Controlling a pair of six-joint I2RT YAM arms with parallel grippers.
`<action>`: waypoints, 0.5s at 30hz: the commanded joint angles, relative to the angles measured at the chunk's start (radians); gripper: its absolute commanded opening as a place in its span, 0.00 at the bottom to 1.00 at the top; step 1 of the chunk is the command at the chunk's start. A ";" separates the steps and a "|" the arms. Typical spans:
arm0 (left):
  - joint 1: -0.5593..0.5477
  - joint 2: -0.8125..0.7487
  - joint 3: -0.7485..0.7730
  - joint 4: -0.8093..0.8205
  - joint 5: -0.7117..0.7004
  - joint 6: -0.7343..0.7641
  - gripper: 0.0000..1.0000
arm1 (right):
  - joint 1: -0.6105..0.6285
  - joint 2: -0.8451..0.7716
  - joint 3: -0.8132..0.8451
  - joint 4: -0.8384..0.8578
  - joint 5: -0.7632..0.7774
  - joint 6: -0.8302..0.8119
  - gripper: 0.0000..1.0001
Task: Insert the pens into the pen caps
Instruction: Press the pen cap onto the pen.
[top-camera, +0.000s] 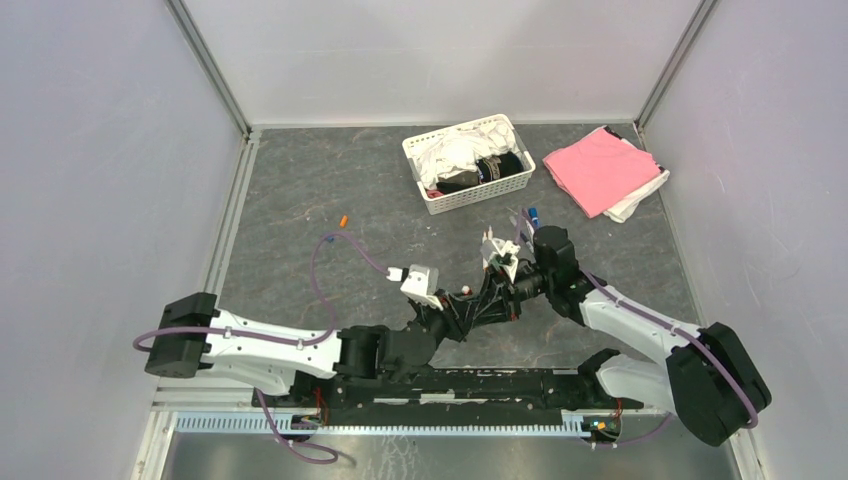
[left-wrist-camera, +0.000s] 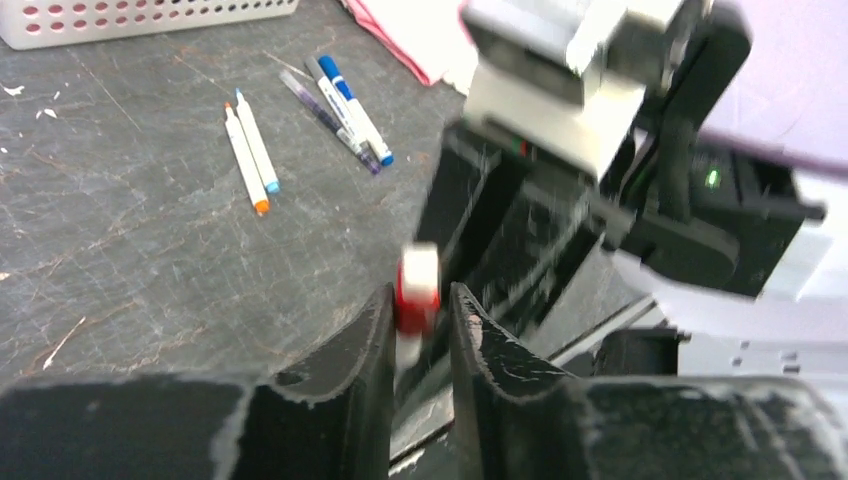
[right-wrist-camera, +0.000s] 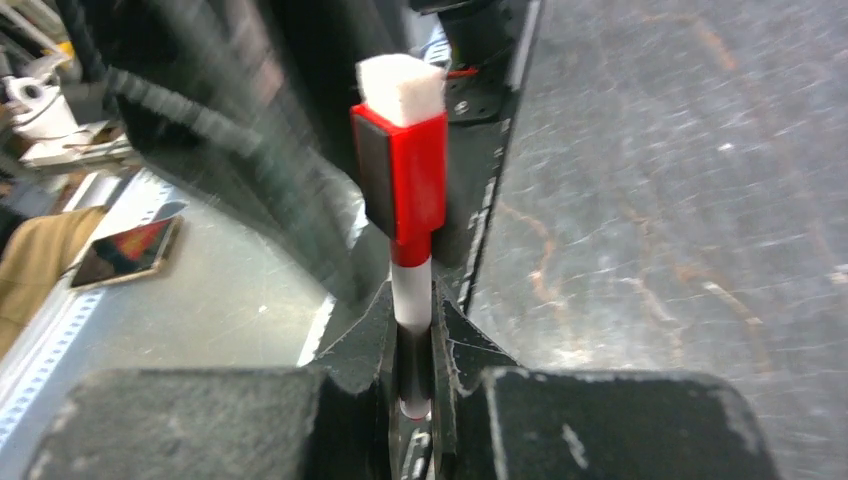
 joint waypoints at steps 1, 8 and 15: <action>-0.110 0.000 -0.025 -0.053 0.201 -0.022 0.38 | -0.035 0.007 0.121 0.181 0.249 -0.026 0.00; -0.102 -0.029 0.003 0.016 0.183 0.092 0.81 | -0.032 0.023 0.121 0.177 0.236 -0.027 0.00; -0.100 -0.161 -0.012 -0.106 0.099 0.172 0.91 | -0.036 0.032 0.163 0.053 0.233 -0.156 0.00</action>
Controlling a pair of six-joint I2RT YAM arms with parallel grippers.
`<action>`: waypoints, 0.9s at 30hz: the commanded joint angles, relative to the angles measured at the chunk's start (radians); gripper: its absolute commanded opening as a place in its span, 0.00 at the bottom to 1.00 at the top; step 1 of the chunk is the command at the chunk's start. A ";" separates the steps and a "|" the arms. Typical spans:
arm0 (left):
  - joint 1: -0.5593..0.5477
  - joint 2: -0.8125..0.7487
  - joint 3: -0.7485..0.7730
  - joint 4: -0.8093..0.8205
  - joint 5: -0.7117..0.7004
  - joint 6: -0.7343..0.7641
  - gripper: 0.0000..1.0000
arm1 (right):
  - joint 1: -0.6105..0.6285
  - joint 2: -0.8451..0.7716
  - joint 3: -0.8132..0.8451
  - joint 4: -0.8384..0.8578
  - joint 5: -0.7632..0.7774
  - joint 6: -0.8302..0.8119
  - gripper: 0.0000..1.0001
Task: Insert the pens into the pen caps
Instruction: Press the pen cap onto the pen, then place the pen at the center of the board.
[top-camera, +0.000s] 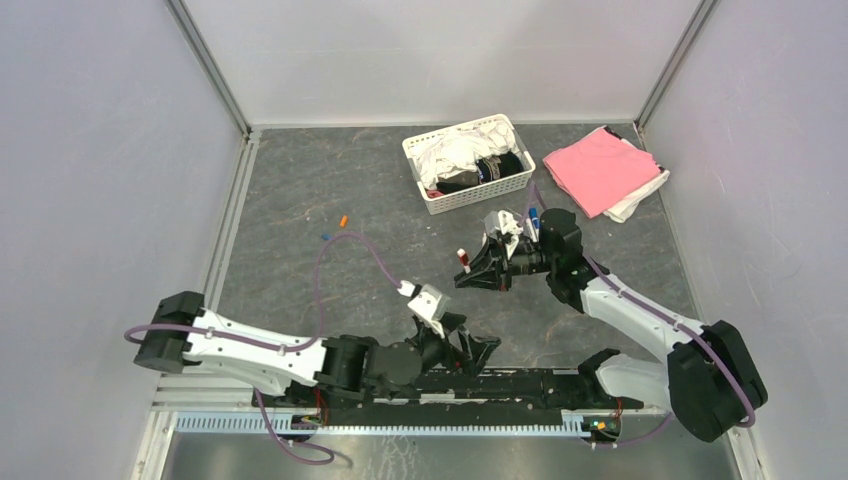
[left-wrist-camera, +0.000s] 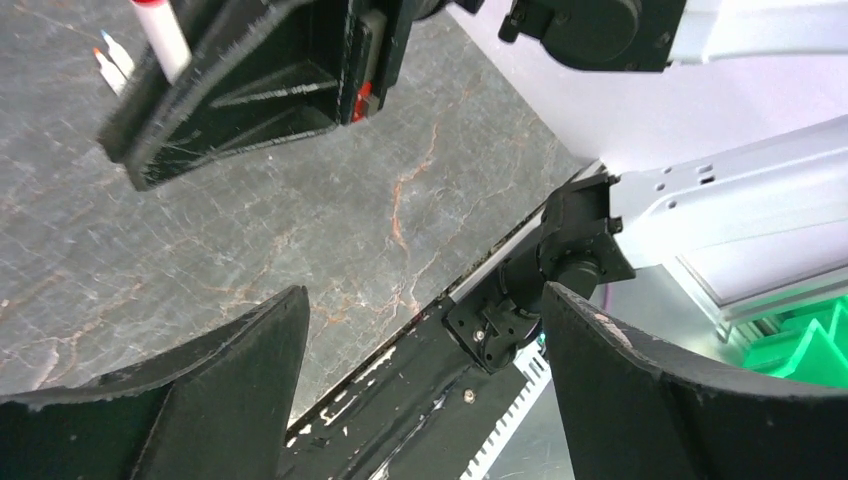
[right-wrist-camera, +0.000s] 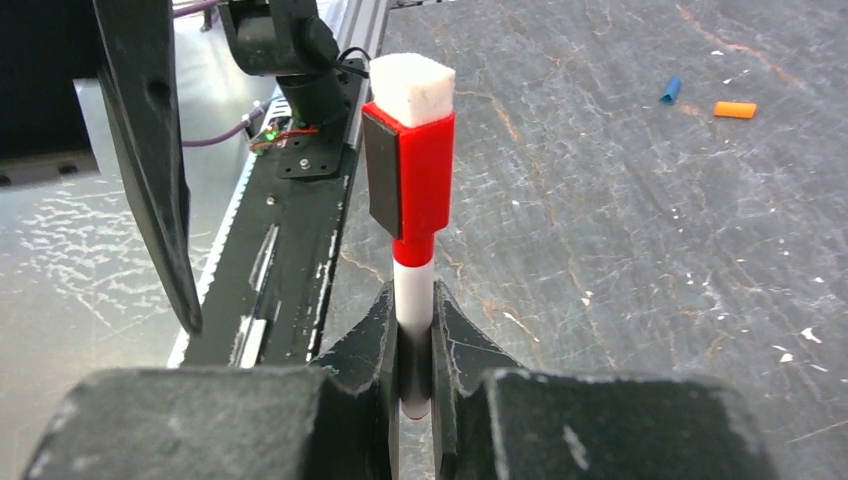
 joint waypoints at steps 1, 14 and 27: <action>0.004 -0.122 -0.008 -0.041 -0.072 0.097 0.92 | -0.007 0.012 0.068 -0.074 0.023 -0.126 0.00; 0.364 -0.172 -0.120 0.202 0.269 0.189 1.00 | -0.155 0.111 0.219 -0.447 0.495 -0.418 0.00; 0.419 -0.147 -0.155 0.044 0.139 0.083 1.00 | -0.196 0.354 0.297 -0.479 0.903 -0.273 0.05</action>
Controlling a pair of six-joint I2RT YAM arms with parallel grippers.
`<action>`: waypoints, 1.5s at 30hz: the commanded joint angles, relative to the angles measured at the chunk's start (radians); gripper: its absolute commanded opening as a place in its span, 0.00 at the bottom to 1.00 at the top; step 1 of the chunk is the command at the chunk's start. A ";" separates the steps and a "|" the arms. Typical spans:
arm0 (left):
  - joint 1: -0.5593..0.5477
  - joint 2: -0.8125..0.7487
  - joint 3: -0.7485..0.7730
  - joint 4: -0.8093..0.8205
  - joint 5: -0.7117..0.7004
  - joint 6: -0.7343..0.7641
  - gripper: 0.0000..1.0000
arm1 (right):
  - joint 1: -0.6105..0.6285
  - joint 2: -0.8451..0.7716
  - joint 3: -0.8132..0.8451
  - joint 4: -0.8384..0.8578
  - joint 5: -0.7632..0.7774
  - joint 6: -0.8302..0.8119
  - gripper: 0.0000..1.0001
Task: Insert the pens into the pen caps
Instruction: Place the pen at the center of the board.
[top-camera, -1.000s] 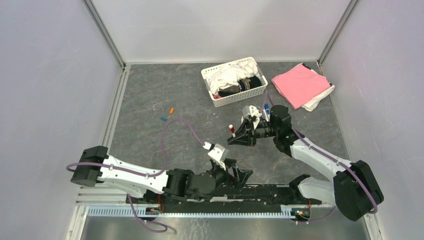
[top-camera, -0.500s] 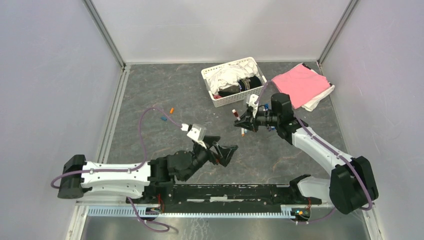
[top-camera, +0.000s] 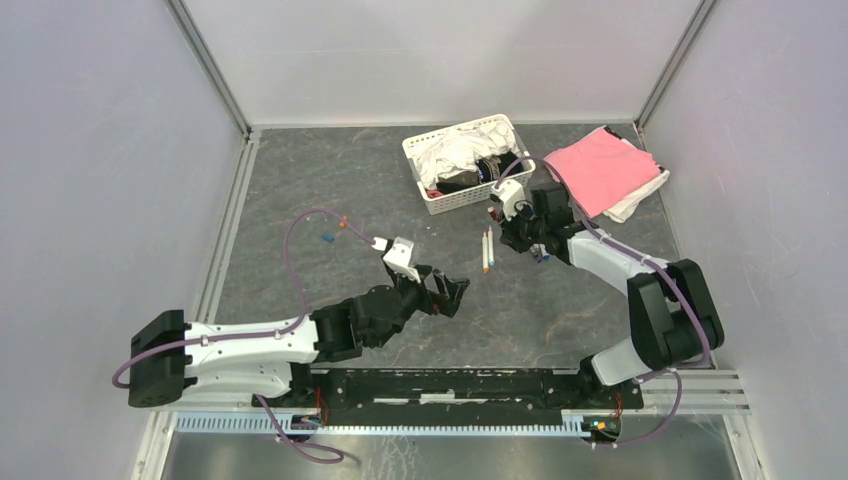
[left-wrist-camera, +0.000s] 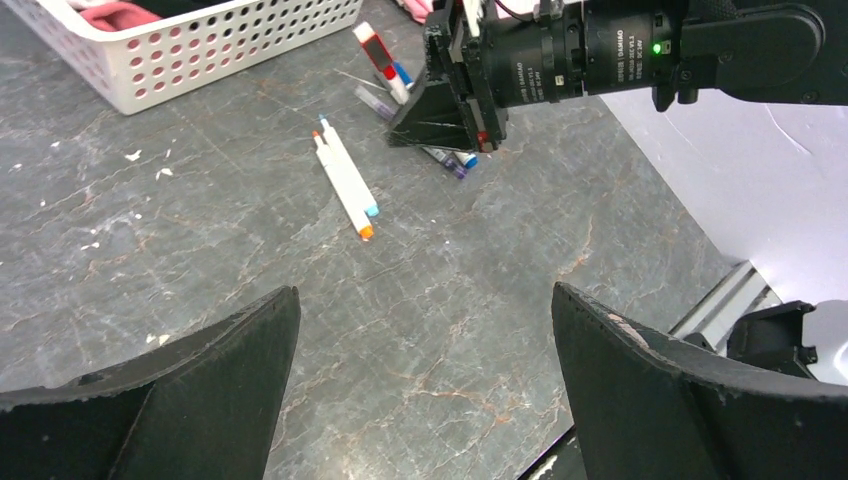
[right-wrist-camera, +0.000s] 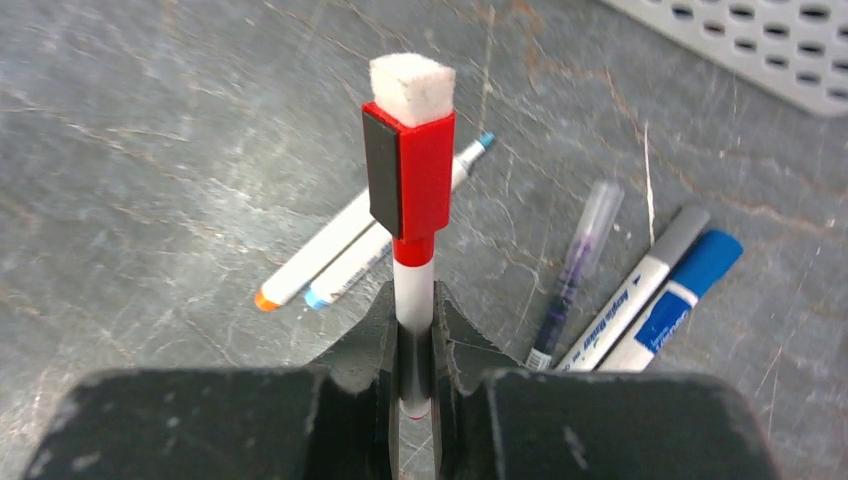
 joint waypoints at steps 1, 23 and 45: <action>0.008 -0.060 -0.044 -0.026 -0.071 -0.067 1.00 | -0.020 0.042 0.041 0.005 0.117 0.071 0.05; 0.009 -0.146 -0.097 -0.055 -0.118 -0.101 0.99 | -0.098 0.187 0.076 -0.050 0.106 0.137 0.16; 0.008 -0.190 -0.114 -0.071 -0.117 -0.115 0.99 | -0.128 0.172 0.088 -0.073 0.053 0.139 0.26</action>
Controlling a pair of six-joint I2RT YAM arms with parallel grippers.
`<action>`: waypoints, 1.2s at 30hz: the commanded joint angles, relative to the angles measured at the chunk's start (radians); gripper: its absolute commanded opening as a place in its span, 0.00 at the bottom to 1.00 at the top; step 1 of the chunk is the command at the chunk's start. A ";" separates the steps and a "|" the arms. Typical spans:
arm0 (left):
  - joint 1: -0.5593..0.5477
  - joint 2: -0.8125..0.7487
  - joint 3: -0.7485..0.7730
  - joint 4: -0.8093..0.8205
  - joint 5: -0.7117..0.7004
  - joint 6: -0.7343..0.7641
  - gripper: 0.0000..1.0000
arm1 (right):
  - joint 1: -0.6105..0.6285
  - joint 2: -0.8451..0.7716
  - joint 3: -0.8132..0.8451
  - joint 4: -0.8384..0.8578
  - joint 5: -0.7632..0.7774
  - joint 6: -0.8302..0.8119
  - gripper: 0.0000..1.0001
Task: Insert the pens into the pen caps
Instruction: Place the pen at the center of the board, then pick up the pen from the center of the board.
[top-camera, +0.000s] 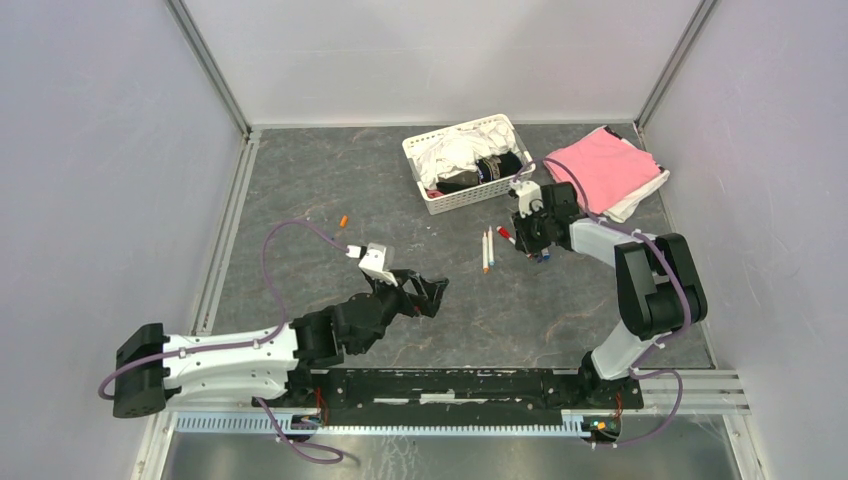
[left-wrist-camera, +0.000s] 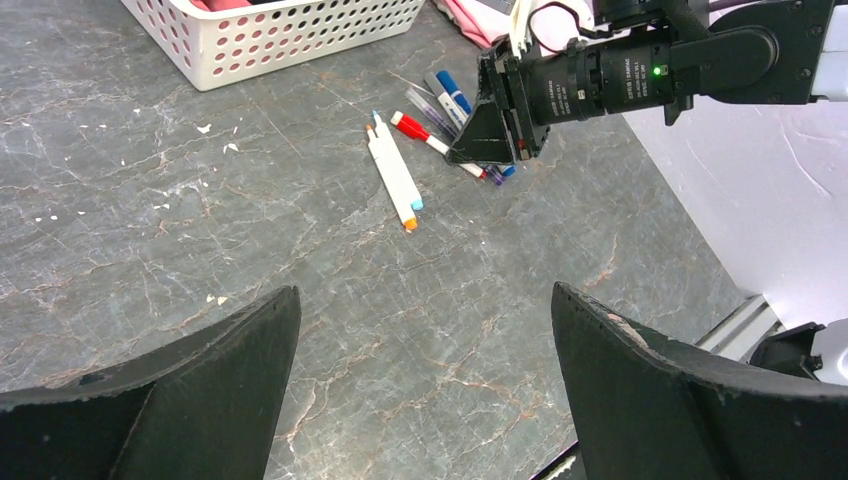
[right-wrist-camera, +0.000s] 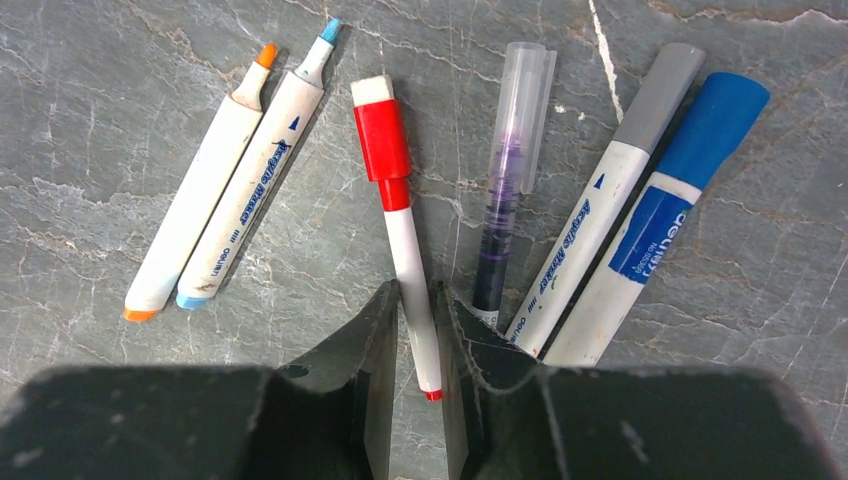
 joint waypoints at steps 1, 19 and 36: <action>0.004 -0.027 -0.003 -0.004 -0.025 -0.038 0.99 | -0.012 -0.017 0.042 -0.011 -0.023 0.003 0.26; 0.173 -0.061 0.052 -0.103 0.032 0.096 1.00 | -0.089 -0.370 -0.021 0.013 -0.377 -0.213 0.41; 0.685 0.152 0.223 -0.194 0.594 0.104 1.00 | -0.121 -0.535 -0.146 0.145 -0.765 -0.261 0.54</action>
